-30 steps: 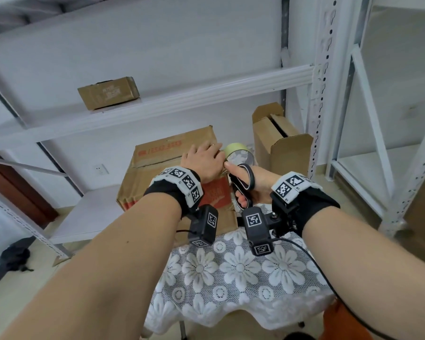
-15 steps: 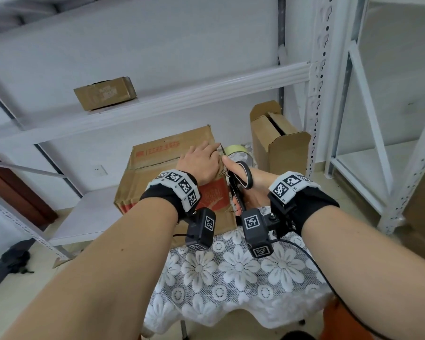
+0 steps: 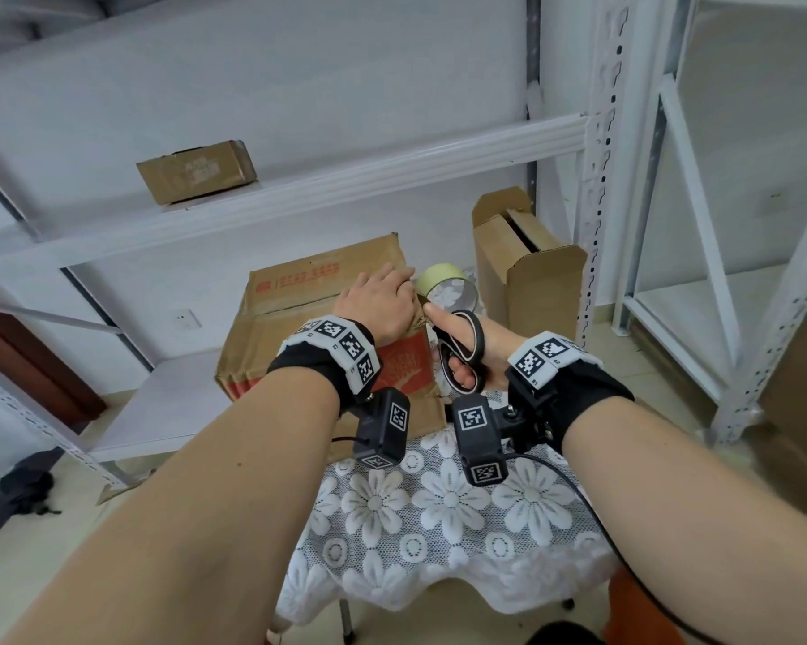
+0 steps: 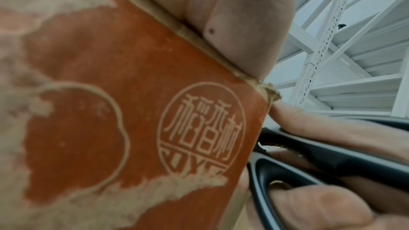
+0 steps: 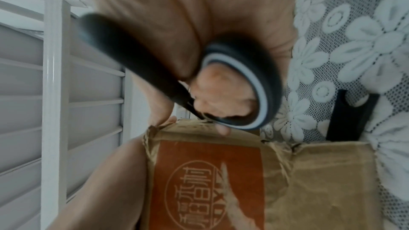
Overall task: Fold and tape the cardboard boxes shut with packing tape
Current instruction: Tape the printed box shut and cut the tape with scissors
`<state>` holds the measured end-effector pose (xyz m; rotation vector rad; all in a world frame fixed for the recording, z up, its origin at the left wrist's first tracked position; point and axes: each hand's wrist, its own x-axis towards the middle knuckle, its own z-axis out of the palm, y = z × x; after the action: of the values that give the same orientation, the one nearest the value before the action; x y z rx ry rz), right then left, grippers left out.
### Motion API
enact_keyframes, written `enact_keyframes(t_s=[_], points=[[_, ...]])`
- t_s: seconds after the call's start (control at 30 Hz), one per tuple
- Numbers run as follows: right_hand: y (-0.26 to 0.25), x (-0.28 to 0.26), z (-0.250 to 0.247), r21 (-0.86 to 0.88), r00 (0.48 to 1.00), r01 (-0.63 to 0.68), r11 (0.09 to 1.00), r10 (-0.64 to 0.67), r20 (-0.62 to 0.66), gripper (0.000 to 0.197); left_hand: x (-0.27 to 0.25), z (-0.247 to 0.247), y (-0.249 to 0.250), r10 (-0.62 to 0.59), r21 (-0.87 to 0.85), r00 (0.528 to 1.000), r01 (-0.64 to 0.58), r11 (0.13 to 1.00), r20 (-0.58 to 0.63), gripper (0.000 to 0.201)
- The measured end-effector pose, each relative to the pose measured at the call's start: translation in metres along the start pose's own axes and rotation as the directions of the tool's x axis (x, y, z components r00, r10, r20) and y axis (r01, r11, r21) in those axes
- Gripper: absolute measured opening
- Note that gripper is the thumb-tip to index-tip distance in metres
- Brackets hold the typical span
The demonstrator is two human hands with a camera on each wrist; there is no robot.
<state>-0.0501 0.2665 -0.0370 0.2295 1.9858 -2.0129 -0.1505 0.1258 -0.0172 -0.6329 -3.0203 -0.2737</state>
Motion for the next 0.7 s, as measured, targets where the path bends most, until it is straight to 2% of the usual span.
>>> enact_keyframes(t_s=[0.1,0.2,0.33,0.4,0.5,0.6,0.67,0.7], points=[[0.002,-0.005,0.0,0.007,0.999,-0.003,1.0,0.002,0.042,0.057,0.0,-0.001,-0.001,-0.01,-0.009,1.0,0.01,1.0,0.007,0.075],[0.004,-0.013,-0.001,0.051,0.987,-0.002,0.999,-0.006,0.158,0.057,-0.002,-0.001,0.001,-0.013,-0.007,1.0,0.013,1.0,0.013,0.075],[0.002,-0.022,-0.008,0.02,0.965,0.016,1.0,-0.021,0.262,0.062,-0.004,-0.003,0.004,-0.013,-0.011,1.0,0.013,1.0,0.007,0.072],[0.001,-0.029,-0.011,0.017,0.962,-0.019,1.0,0.013,0.272,0.06,-0.006,-0.004,0.004,-0.007,-0.009,1.0,0.008,1.0,0.003,0.065],[0.002,-0.031,-0.013,0.017,0.969,-0.064,0.998,0.059,0.241,0.067,-0.008,-0.004,0.005,-0.007,-0.005,1.0,0.007,1.0,0.013,0.06],[0.009,-0.03,-0.015,-0.076,0.984,-0.087,0.993,0.098,0.151,0.053,-0.008,-0.005,0.006,-0.015,-0.006,1.0,0.015,1.0,0.02,0.068],[0.025,-0.03,-0.019,-0.076,0.969,-0.19,0.979,0.199,0.145,0.045,-0.007,-0.005,0.003,-0.019,-0.018,1.0,0.02,1.0,0.022,0.075],[0.033,-0.031,-0.021,-0.053,0.961,-0.229,0.972,0.234,0.148,0.048,-0.007,-0.004,0.003,-0.014,-0.02,1.0,0.015,1.0,0.019,0.075]])
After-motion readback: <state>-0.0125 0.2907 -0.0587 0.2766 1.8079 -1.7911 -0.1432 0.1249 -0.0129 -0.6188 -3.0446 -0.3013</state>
